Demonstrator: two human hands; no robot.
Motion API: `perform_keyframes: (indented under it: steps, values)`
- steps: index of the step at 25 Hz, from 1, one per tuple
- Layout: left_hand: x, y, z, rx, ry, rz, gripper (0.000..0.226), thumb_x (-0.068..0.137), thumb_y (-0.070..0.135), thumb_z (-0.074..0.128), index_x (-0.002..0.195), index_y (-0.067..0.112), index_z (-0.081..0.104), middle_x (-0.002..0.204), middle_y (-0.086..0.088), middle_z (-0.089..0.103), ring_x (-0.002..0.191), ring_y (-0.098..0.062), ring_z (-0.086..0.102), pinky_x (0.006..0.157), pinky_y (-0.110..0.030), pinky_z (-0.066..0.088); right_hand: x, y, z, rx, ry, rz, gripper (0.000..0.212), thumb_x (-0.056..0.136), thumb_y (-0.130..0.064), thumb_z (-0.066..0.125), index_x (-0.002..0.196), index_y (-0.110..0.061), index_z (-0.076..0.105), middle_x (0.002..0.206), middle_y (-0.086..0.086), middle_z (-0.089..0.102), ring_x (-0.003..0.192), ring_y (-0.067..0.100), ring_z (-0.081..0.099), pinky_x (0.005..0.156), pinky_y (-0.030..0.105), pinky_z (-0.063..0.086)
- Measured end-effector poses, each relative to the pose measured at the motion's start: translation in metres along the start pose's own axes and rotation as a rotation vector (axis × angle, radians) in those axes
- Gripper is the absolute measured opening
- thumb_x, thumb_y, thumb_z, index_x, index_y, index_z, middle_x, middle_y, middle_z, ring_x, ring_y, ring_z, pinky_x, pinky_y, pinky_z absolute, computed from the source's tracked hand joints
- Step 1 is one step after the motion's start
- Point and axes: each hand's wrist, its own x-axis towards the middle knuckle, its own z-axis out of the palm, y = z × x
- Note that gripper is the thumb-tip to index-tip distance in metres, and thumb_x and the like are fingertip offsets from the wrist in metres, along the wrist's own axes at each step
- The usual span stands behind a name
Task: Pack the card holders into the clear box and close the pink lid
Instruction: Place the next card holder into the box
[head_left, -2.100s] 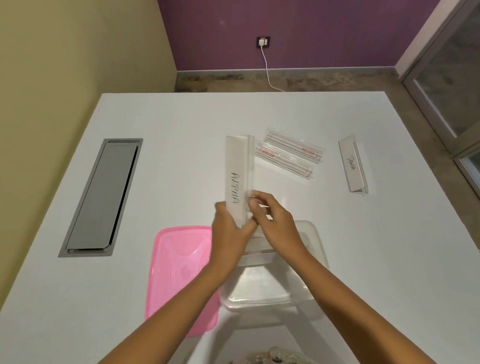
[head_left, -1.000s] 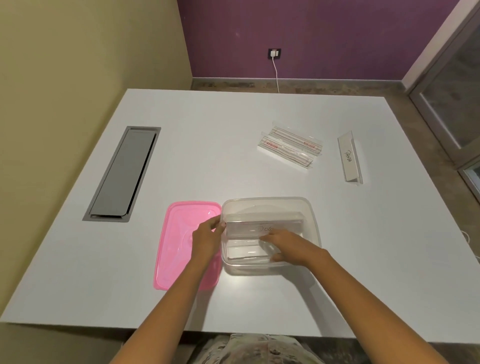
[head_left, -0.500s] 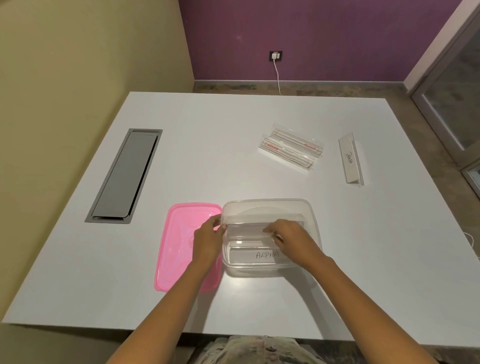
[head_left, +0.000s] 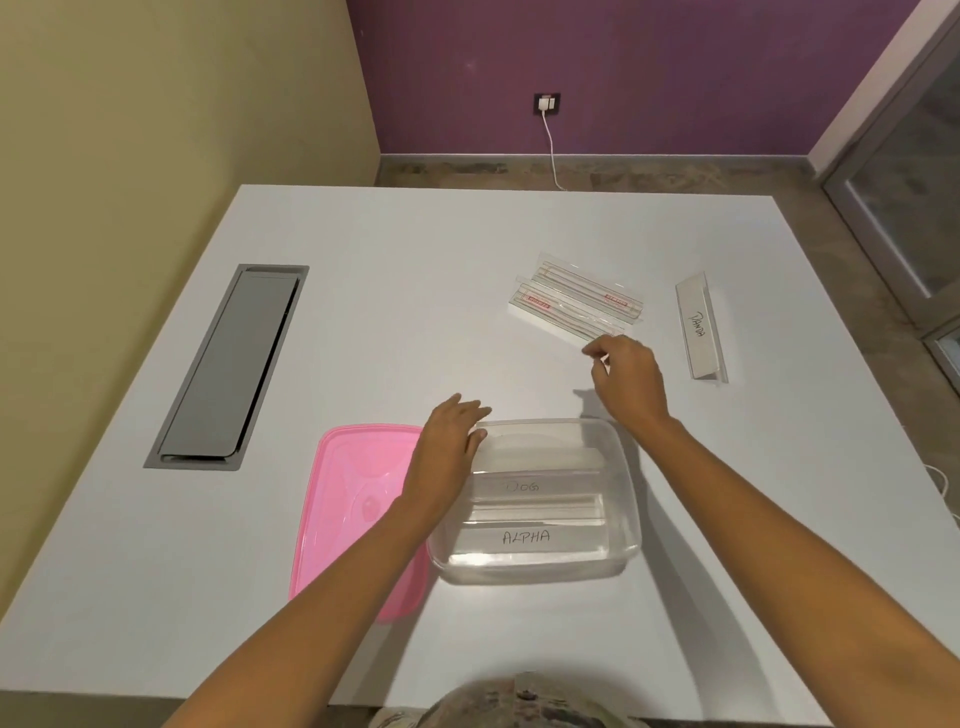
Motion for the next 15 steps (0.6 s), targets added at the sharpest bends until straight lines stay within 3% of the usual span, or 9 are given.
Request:
perform_keyframes:
  steps: [3, 5, 8, 11, 15]
  values:
    - [0.013, -0.001, 0.003, 0.001, -0.038, 0.017, 0.024, 0.095, 0.014, 0.052, 0.114, 0.013, 0.067, 0.112, -0.005, 0.071, 0.106, -0.025, 0.06, 0.101, -0.032, 0.038, 0.043, 0.015, 0.013, -0.064, -0.031, 0.024, 0.035, 0.087, 0.006, 0.05, 0.118, -0.006, 0.062, 0.12, 0.017, 0.062, 0.114, 0.032, 0.053, 0.09, 0.041, 0.049]
    - [0.019, -0.002, 0.004, -0.025, -0.033, -0.002, 0.02, 0.093, 0.014, 0.055, 0.105, 0.014, 0.071, 0.098, -0.003, 0.074, 0.092, -0.024, 0.061, 0.086, -0.029, 0.044, 0.069, 0.025, 0.023, -0.085, -0.057, 0.019, 0.044, 0.085, 0.012, 0.047, 0.126, -0.004, 0.056, 0.129, 0.019, 0.055, 0.122, 0.033, 0.048, 0.095, 0.041, 0.045]
    - [0.02, -0.004, 0.007, -0.043, -0.012, -0.019, 0.018, 0.092, 0.013, 0.056, 0.1, 0.016, 0.072, 0.086, 0.001, 0.072, 0.083, -0.02, 0.06, 0.071, -0.023, 0.037, 0.101, 0.041, 0.038, -0.087, -0.132, 0.043, 0.046, 0.088, 0.011, 0.048, 0.133, 0.0, 0.047, 0.135, 0.021, 0.049, 0.128, 0.034, 0.043, 0.102, 0.04, 0.039]
    - [0.02, -0.005, 0.01, -0.065, 0.009, -0.03, 0.018, 0.092, 0.011, 0.056, 0.1, 0.017, 0.072, 0.077, 0.009, 0.06, 0.077, -0.011, 0.055, 0.069, -0.021, 0.038, 0.117, 0.053, 0.055, -0.068, -0.199, 0.038, 0.038, 0.092, 0.006, 0.048, 0.13, 0.004, 0.049, 0.128, 0.027, 0.053, 0.121, 0.04, 0.048, 0.1, 0.042, 0.04]
    - [0.021, -0.007, 0.015, -0.069, 0.003, -0.067, 0.017, 0.092, 0.012, 0.056, 0.099, 0.019, 0.07, 0.081, 0.009, 0.059, 0.077, -0.005, 0.051, 0.067, -0.011, 0.034, 0.124, 0.06, 0.068, -0.096, -0.199, 0.025, 0.031, 0.09, 0.005, 0.048, 0.12, 0.003, 0.054, 0.107, 0.029, 0.059, 0.103, 0.041, 0.055, 0.087, 0.044, 0.046]
